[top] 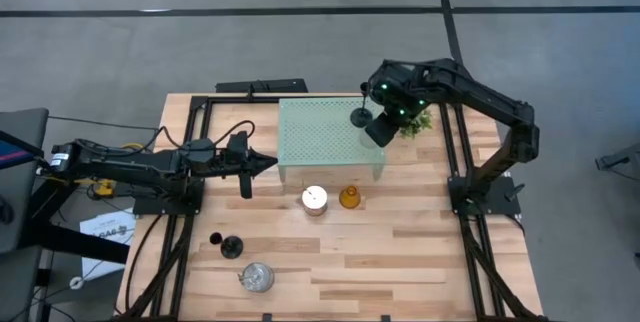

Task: Pick & Place candle stick holders
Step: Put the green glass candle holder on the shelf

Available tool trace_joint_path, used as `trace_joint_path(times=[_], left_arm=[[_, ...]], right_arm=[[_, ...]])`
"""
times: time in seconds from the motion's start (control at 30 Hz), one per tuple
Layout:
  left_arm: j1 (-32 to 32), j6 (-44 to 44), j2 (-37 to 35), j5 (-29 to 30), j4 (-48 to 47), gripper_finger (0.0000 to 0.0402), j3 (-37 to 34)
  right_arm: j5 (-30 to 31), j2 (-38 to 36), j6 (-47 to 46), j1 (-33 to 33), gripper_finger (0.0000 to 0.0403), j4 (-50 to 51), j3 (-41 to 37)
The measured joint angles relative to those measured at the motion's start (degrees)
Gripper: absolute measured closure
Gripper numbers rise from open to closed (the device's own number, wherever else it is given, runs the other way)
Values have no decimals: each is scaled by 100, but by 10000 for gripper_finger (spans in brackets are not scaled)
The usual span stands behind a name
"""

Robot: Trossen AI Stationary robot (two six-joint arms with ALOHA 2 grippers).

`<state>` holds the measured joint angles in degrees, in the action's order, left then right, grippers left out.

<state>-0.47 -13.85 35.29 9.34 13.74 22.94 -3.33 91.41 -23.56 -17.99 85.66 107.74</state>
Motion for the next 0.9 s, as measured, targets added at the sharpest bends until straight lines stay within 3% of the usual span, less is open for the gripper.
trace_joint_path(times=[0.37, 0.9], left_arm=[[0, -11, 2, 0, -2, 390, 0], [2, 0, 2, 0, -1, 390, 0]], right_arm=[[-470, 518, 298, -215, 398, -56, -4], [-734, 545, 354, -390, 398, -77, -2]])
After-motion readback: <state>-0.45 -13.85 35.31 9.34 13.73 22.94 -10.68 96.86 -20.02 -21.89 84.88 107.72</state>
